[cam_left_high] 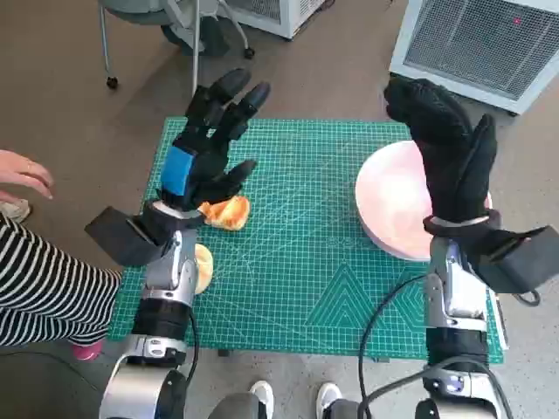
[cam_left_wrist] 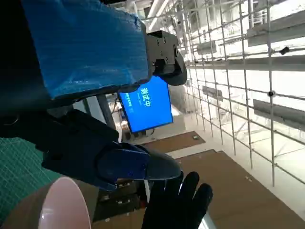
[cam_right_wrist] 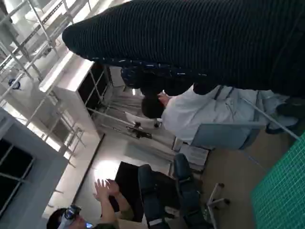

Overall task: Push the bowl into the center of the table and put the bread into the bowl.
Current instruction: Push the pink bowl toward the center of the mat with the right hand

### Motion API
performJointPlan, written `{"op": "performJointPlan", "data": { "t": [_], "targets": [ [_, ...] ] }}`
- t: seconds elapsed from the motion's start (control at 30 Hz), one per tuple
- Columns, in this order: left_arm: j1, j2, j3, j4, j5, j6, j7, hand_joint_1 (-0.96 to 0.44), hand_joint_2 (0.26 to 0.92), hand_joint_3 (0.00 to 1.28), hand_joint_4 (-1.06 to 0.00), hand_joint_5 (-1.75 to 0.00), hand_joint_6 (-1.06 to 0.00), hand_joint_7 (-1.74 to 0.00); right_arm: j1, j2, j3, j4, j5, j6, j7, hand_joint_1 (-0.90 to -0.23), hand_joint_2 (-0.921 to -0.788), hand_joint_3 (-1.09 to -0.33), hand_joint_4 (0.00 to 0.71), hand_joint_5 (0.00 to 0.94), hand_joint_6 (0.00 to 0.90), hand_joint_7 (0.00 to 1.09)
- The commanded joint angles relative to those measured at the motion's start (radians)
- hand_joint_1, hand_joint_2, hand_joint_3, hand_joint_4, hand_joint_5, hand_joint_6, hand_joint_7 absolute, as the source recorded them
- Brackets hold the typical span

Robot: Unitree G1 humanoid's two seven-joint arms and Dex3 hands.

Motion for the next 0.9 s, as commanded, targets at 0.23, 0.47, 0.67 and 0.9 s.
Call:
{"op": "performJointPlan", "data": {
  "t": [0.23, 0.47, 0.67, 0.9],
  "targets": [
    [-0.007, 0.007, 0.001, -0.017, 0.000, 0.003, -0.002, -0.65, 0.921, 0.26, -0.22, -0.22, 0.00, -0.63, 0.023, 0.005, 0.016, 0.008, -0.011, -0.005, 0.010, -0.690, -0.921, -0.675, 0.140, 0.000, 0.072, 0.37],
    [-0.010, 0.011, 0.003, -0.010, -0.002, 0.002, -0.005, -0.65, 0.921, 0.26, -0.21, -0.22, 0.00, -0.62, 0.021, 0.002, 0.023, 0.019, -0.024, -0.015, 0.009, -0.680, -0.921, -0.706, 0.133, 0.000, 0.062, 0.37],
    [-0.009, 0.012, 0.004, -0.010, 0.000, -0.002, -0.004, -0.65, 0.921, 0.26, -0.21, -0.22, 0.00, -0.62, 0.019, -0.005, 0.027, 0.021, -0.027, -0.011, 0.009, -0.680, -0.921, -0.715, 0.131, 0.000, 0.059, 0.37],
    [-0.007, 0.011, 0.004, -0.009, 0.003, -0.006, 0.000, -0.65, 0.921, 0.26, -0.22, -0.22, 0.00, -0.62, 0.025, -0.025, 0.012, 0.030, -0.013, -0.016, 0.018, -0.682, -0.921, -0.710, 0.136, 0.003, 0.062, 0.38]
  ]
}}
